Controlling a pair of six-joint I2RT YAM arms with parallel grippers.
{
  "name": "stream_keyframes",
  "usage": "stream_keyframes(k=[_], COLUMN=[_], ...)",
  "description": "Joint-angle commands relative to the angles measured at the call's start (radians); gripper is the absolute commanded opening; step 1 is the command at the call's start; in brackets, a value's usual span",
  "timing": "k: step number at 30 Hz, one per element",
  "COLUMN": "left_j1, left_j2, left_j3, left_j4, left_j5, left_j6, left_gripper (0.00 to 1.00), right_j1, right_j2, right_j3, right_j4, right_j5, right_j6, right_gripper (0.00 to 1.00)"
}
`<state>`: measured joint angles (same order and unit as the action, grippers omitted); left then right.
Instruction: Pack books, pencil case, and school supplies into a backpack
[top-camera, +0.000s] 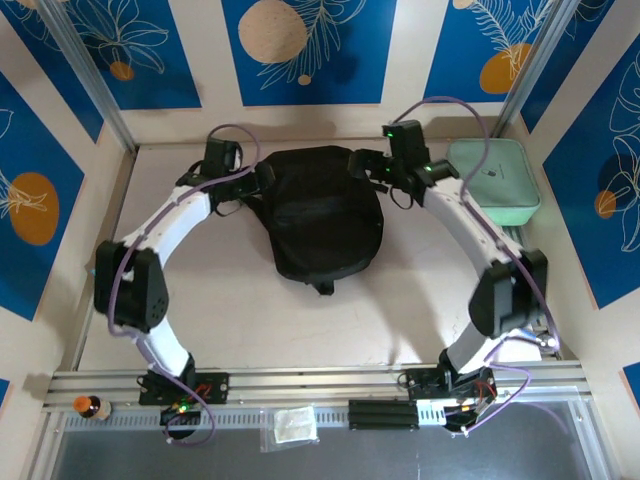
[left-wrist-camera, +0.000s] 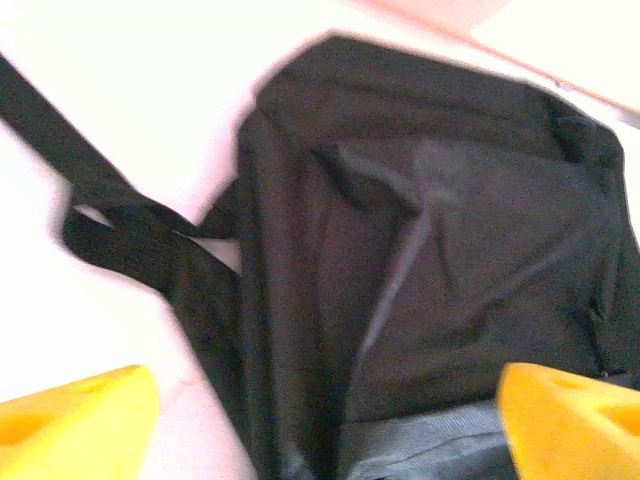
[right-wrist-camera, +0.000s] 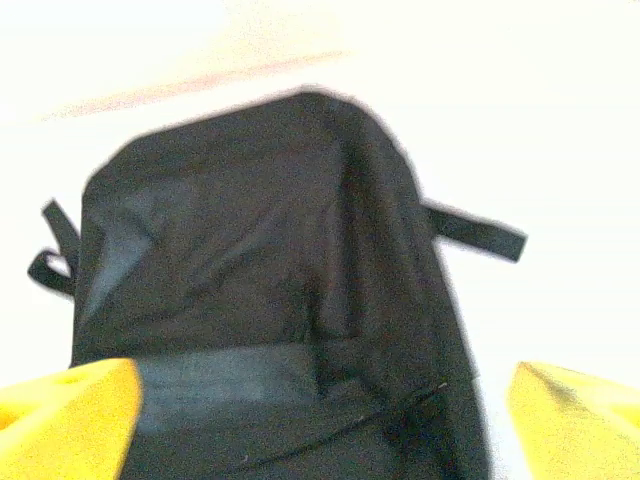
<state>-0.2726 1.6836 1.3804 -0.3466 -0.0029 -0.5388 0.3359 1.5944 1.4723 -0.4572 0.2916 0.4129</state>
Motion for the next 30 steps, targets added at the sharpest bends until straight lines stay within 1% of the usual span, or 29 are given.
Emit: stream_keyframes(k=[1, 4, 7, 9, 11, 13, 15, 17, 19, 21, 22, 23, 24, 26, 28, 30], left_j1=[0.027, 0.054, 0.064, 0.083, 0.118, 0.15, 0.169, 0.184, 0.194, 0.201, 0.202, 0.207, 0.208, 0.211, 0.214, 0.213], left_j2=[-0.185, -0.305, -0.4, -0.442, -0.478, -0.512, -0.513, -0.489, -0.461, -0.433, -0.429, -0.428, -0.419, -0.409, -0.388, -0.345], left_j3=[-0.125, -0.306, -0.527, -0.646, -0.729, -0.824, -0.892, -0.934, -0.982, -1.034, -1.037, -1.042, -1.054, -1.075, -1.088, -1.1], left_j4=[0.015, 0.148, 0.363, 0.451, 0.479, 0.555, 0.621, 0.685, 0.789, 0.923, 0.932, 0.96, 1.013, 1.09, 1.162, 1.245], left_j5=[-0.274, -0.447, -0.61, -0.687, -0.713, -0.72, -0.754, -0.773, -0.723, -0.627, -0.58, -0.51, -0.463, -0.37, -0.254, -0.166], left_j6=[0.106, 0.183, 0.325, 0.372, 0.365, 0.374, 0.379, 0.407, 0.455, 0.497, 0.506, 0.514, 0.518, 0.513, 0.525, 0.538], left_gripper=[1.0, 1.0, 1.0, 1.0, 1.0, 1.0, 1.0, 1.0, 1.0, 0.99, 0.99, 0.99, 0.99, 0.99, 1.0, 0.99], right_j1=[-0.024, -0.075, -0.131, -0.156, -0.165, -0.168, -0.189, -0.202, -0.202, -0.207, -0.211, -0.219, -0.227, -0.244, -0.252, -0.261], right_j2=[-0.129, -0.236, -0.318, -0.357, -0.372, -0.373, -0.346, -0.305, -0.268, -0.233, -0.219, -0.202, -0.188, -0.172, -0.161, -0.141], right_j3=[-0.162, -0.345, -0.534, -0.637, -0.737, -0.851, -0.923, -0.943, -0.963, -0.993, -1.001, -1.003, -0.995, -0.981, -1.002, -1.024], right_j4=[0.142, 0.266, 0.385, 0.449, 0.56, 0.71, 0.81, 0.825, 0.885, 0.988, 1.022, 1.05, 1.051, 1.043, 1.108, 1.166], right_j5=[0.18, 0.272, 0.306, 0.321, 0.366, 0.428, 0.412, 0.371, 0.311, 0.265, 0.239, 0.213, 0.191, 0.109, 0.041, -0.031], right_j6=[-0.082, -0.106, -0.132, -0.137, -0.18, -0.222, -0.241, -0.244, -0.277, -0.302, -0.313, -0.324, -0.318, -0.319, -0.323, -0.339], right_gripper=[0.99, 0.99, 0.99, 0.99, 0.99, 0.99, 0.99, 0.99, 0.99, 0.99, 0.99, 0.99, 0.99, 0.99, 0.99, 0.99])
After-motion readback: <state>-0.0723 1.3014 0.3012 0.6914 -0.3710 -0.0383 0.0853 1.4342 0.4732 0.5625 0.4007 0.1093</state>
